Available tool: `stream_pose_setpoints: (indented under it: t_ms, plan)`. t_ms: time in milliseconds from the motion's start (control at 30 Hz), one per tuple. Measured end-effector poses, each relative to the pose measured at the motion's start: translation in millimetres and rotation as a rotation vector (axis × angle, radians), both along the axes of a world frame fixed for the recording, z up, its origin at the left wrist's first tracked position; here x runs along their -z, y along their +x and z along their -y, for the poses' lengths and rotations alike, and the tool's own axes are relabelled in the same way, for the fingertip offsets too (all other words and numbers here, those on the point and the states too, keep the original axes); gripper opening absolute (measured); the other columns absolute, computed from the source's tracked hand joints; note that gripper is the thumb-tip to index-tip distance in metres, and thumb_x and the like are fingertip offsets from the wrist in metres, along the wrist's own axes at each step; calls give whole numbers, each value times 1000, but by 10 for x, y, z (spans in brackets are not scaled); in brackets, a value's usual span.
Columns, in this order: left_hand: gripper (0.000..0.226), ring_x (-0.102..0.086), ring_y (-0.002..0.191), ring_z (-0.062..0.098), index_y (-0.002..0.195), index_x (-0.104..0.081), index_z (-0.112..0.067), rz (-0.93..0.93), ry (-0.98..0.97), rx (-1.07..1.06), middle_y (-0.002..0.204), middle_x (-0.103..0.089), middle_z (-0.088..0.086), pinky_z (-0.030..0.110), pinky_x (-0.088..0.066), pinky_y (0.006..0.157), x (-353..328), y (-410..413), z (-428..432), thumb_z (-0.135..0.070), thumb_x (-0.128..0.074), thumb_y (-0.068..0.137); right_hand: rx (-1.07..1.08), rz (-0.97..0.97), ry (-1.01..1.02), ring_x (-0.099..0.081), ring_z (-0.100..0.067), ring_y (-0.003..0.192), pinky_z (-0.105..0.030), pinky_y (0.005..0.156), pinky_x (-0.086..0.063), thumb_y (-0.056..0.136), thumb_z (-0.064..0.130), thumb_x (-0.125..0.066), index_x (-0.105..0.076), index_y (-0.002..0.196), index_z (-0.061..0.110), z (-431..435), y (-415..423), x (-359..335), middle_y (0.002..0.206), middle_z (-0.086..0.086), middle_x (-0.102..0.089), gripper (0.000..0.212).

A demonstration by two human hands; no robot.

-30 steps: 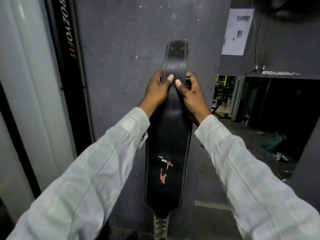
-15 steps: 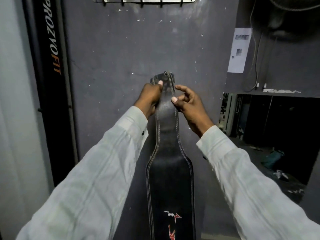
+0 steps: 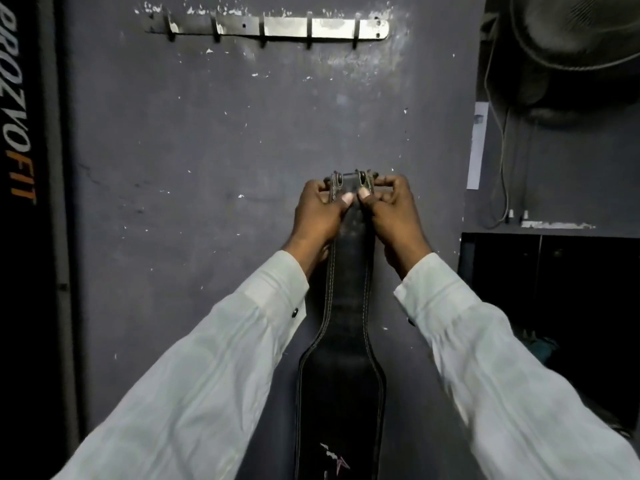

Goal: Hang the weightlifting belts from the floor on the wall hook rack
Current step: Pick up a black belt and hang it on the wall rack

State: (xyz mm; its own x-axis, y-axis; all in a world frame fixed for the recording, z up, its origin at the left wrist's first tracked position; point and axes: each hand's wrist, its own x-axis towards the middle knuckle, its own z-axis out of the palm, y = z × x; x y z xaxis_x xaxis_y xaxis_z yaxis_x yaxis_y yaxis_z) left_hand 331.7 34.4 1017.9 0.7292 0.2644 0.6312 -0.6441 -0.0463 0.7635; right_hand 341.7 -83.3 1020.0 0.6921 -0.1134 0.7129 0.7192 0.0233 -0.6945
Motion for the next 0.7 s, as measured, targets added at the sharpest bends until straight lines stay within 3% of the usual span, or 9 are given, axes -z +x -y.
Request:
stream_pose_setpoints:
  t_ms: [67, 133, 233, 300, 333, 367, 467, 600, 700]
  plan:
    - [34, -73, 92, 30, 98, -57, -37, 54, 67, -79, 91, -74, 5, 55, -58, 87, -88, 160, -25, -38, -71, 67, -37, -19, 11, -71, -29, 91, -56, 92, -55, 85, 19, -69, -54, 112, 19, 11, 152, -110, 91, -12, -71, 31]
    - [39, -73, 95, 26, 108, -57, -37, 123, 131, -120, 96, -74, 2, 50, -58, 90, -211, 223, -3, -41, -68, 71, -10, 28, -32, -73, -31, 92, -54, 90, -57, 81, 25, -68, -57, 122, 21, -3, 274, -237, 95, -14, -74, 43]
    - [28, -70, 98, 14, 113, -60, -28, 226, 191, -175, 105, -73, -4, 26, -54, 91, -461, 333, 95, -26, -67, 86, 64, 129, -65, -71, -23, 101, -48, 97, -55, 81, 26, -65, -51, 140, 23, 3, 481, -499, 108, -8, -74, 60]
    - [24, -66, 95, 10, 115, -60, -18, 261, 226, -239, 103, -69, -7, 5, -47, 78, -689, 426, 123, -15, -63, 91, 106, 196, -78, -68, -21, 110, -44, 102, -52, 86, 21, -63, -45, 146, 18, 3, 550, -713, 116, -8, -71, 63]
    - [24, -65, 95, 10, 116, -60, -15, 270, 242, -264, 104, -68, -7, 2, -45, 77, -819, 479, 122, -14, -63, 92, 107, 230, -85, -68, -21, 110, -42, 103, -51, 88, 18, -62, -46, 145, 16, 13, 586, -825, 116, -8, -72, 60]
    - [25, -65, 99, 12, 117, -60, -13, 283, 258, -276, 107, -69, -5, 6, -48, 83, -951, 521, 118, -15, -62, 92, 105, 263, -98, -68, -19, 107, -40, 102, -52, 89, 15, -61, -49, 143, 15, 25, 609, -949, 113, -5, -73, 55]
    - [33, -66, 109, 20, 122, -60, -13, 329, 287, -301, 118, -70, 2, 35, -52, 100, -1386, 651, 81, -19, -63, 89, 106, 367, -139, -71, -17, 99, -41, 98, -54, 85, 20, -61, -58, 131, 17, 50, 769, -1388, 105, 6, -74, 47]
    - [39, -63, 116, 27, 126, -55, -5, 349, 309, -366, 125, -67, 12, 38, -50, 102, -1986, 749, 53, -21, -63, 91, 155, 433, -167, -73, -19, 91, -47, 92, -56, 78, 27, -60, -66, 111, 18, 27, 967, -2006, 94, 2, -76, 35]
    - [51, -55, 127, 30, 136, -44, 0, 337, 371, -441, 136, -58, 17, 31, -45, 100, -2351, 754, 61, -26, -60, 95, 216, 440, -168, -67, -17, 89, -42, 92, -55, 79, 24, -58, -63, 100, 19, -23, 954, -2385, 95, 2, -71, 22]
